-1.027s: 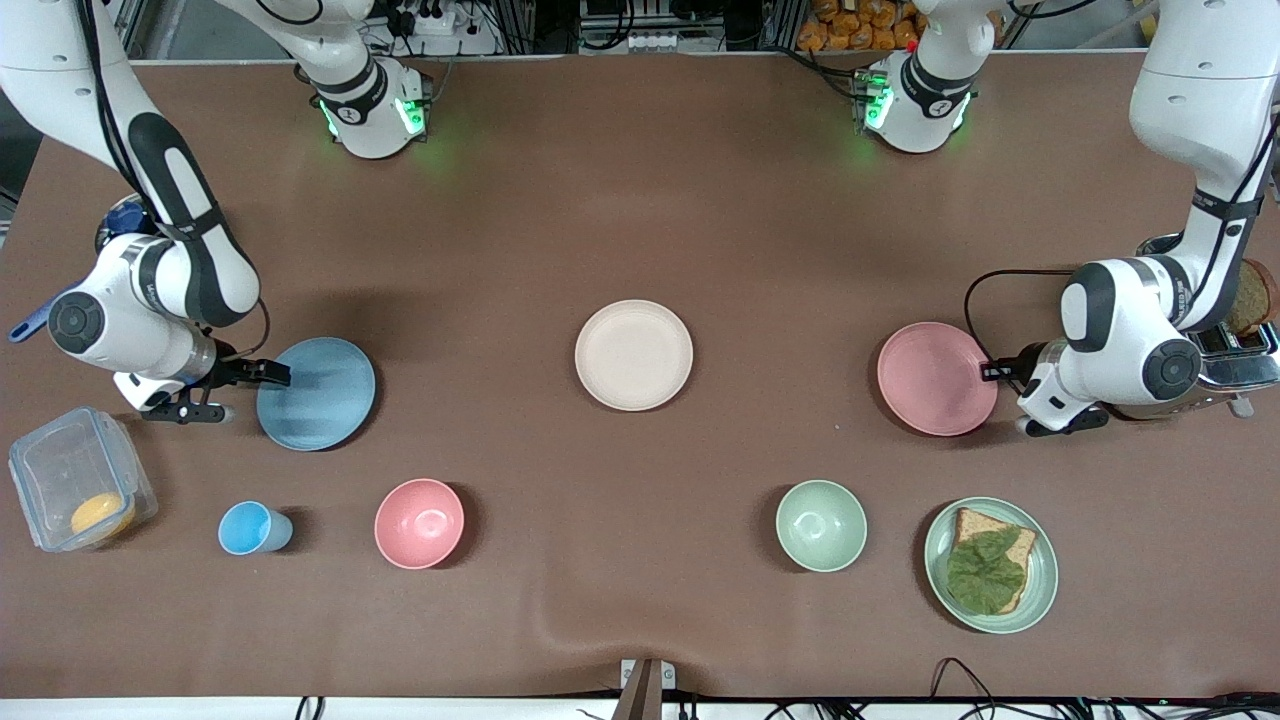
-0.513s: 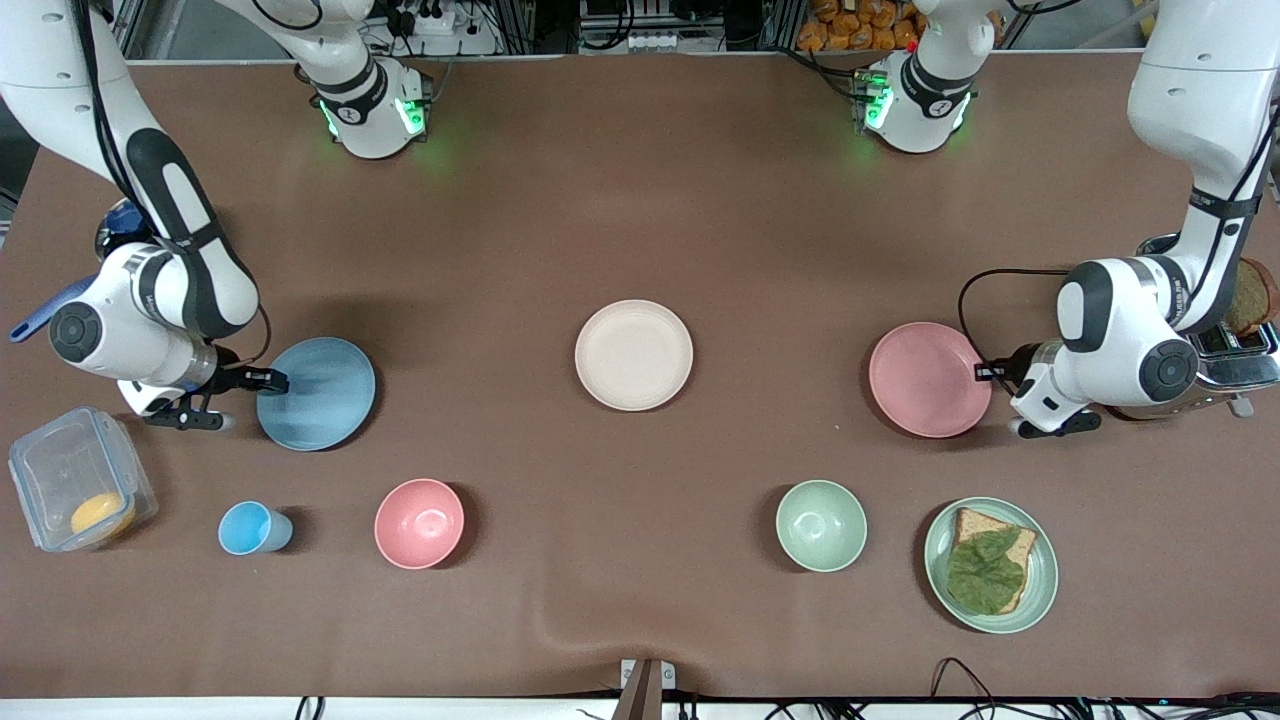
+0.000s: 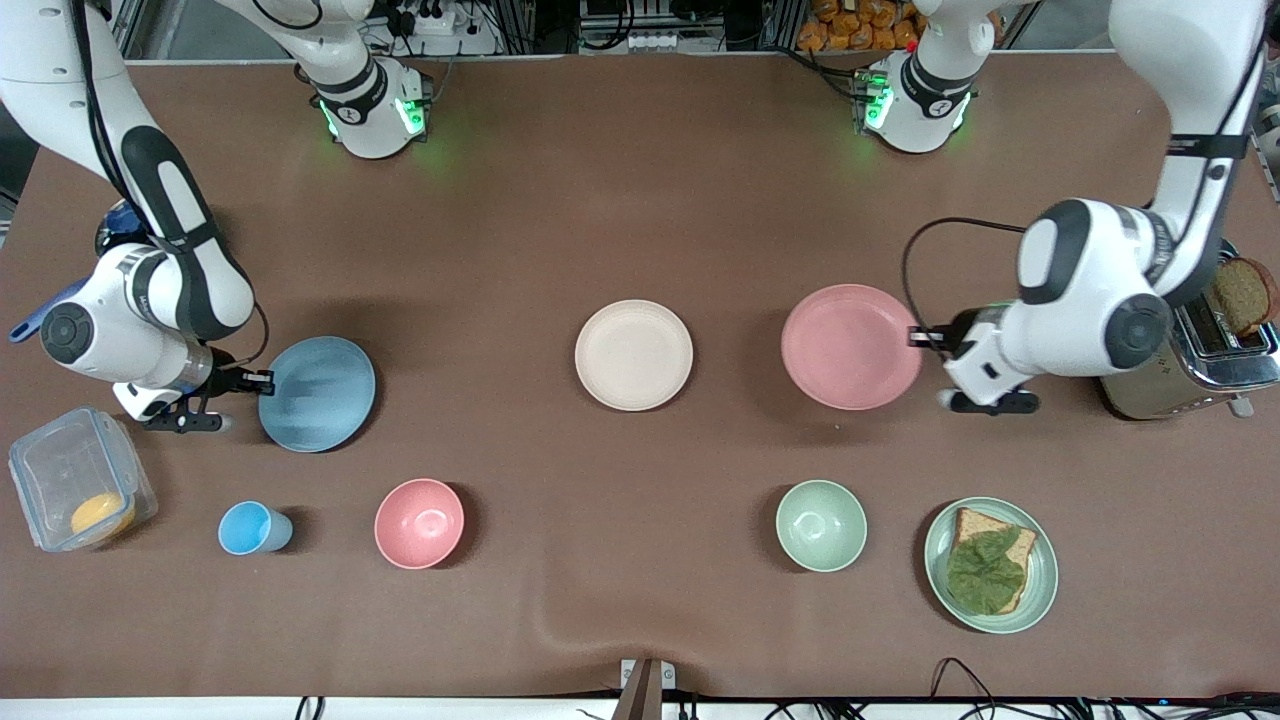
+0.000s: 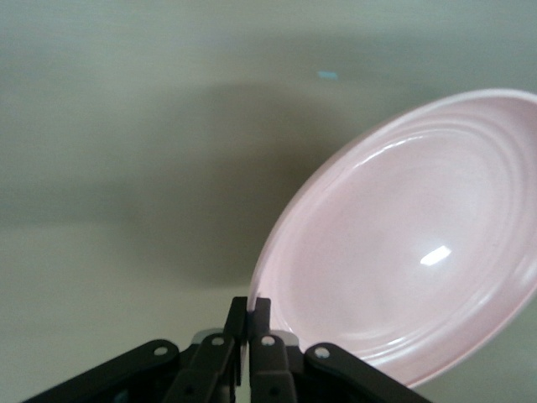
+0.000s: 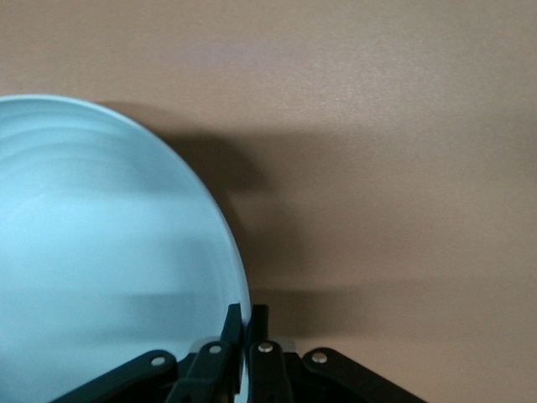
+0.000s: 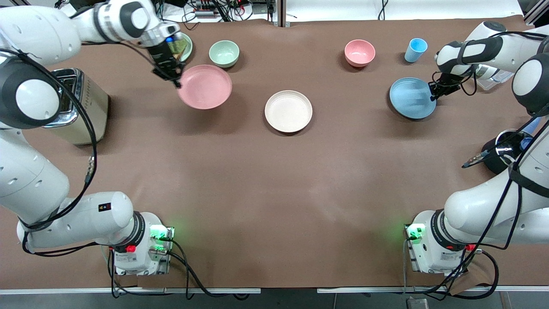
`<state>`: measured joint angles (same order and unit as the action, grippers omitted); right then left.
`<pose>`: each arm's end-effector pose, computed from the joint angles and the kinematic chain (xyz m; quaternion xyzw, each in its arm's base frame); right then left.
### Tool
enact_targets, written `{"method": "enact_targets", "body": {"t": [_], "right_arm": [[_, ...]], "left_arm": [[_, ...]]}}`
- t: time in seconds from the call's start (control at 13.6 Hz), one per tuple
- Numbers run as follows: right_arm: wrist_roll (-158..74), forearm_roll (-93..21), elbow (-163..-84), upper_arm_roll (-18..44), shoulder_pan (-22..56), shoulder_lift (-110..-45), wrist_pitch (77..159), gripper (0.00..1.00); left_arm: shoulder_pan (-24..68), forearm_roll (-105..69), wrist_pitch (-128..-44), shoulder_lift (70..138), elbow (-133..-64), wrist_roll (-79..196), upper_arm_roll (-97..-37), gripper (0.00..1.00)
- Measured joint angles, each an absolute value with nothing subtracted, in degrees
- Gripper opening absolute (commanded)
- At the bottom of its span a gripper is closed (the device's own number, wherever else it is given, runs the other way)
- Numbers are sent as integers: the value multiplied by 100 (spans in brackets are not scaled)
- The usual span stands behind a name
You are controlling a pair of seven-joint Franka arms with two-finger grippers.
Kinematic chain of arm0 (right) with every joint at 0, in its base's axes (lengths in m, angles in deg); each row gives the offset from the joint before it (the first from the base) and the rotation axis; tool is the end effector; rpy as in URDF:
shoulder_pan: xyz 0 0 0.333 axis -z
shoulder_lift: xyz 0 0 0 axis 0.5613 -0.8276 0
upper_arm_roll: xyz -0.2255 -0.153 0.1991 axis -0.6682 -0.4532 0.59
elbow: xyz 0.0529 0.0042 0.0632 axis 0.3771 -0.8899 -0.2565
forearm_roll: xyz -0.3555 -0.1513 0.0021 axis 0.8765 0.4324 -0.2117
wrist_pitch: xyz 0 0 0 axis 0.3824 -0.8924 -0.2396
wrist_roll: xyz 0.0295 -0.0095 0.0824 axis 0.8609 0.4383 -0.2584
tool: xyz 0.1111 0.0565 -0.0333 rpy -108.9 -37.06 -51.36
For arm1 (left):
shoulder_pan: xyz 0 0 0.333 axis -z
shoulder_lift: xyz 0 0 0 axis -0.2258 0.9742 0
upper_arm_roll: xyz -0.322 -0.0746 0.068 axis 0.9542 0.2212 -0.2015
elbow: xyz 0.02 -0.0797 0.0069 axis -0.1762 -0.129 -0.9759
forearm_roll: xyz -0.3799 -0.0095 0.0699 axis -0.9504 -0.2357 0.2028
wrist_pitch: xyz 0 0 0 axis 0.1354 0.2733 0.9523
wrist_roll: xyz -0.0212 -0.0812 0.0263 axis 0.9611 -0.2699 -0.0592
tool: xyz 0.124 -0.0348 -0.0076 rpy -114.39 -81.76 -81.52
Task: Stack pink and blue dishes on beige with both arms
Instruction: 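Carry the pink plate with the left gripper onto the beige plate, then open the left gripper while the right gripper carries the blue plate inward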
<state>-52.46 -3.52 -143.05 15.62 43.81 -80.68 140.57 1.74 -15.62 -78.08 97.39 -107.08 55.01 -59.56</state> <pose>0.5683 -0.1250 0.1968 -0.9980 0.0041 0.0571 0.0278 0.5652 -0.1418 0.3337 0.9815 -0.0082 -0.1678 0.0915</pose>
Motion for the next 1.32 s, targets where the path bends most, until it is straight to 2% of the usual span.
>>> {"method": "enact_targets", "body": {"t": [0.15, 0.37, 0.73, 1.03, 1.32], "right_arm": [[-5350, -352, -14024, 1561, 4382, -8018, 13507, 0], [-5426, -360, -13573, 1559, 4382, -7961, 12696, 0], [-5462, -1150, -13424, 1565, 4381, -7917, 11923, 0], [-5465, -2013, -13418, 1566, 4380, -7907, 11217, 0], [-5391, -2307, -13438, 1613, 4220, -7828, 10943, 0]], "left_arm": [[367, -1701, -7984, 9834, -10704, 5072, -5672, 0], [1081, -1719, -8531, 10081, -10693, 4232, -5616, 0], [2338, -1719, -9635, 10658, -10679, 2733, -5613, 0], [2659, -1719, -10194, 11173, -10593, 2575, -5636, 0], [2667, -1719, -10257, 11438, -10364, 2575, -5667, 0]]}}
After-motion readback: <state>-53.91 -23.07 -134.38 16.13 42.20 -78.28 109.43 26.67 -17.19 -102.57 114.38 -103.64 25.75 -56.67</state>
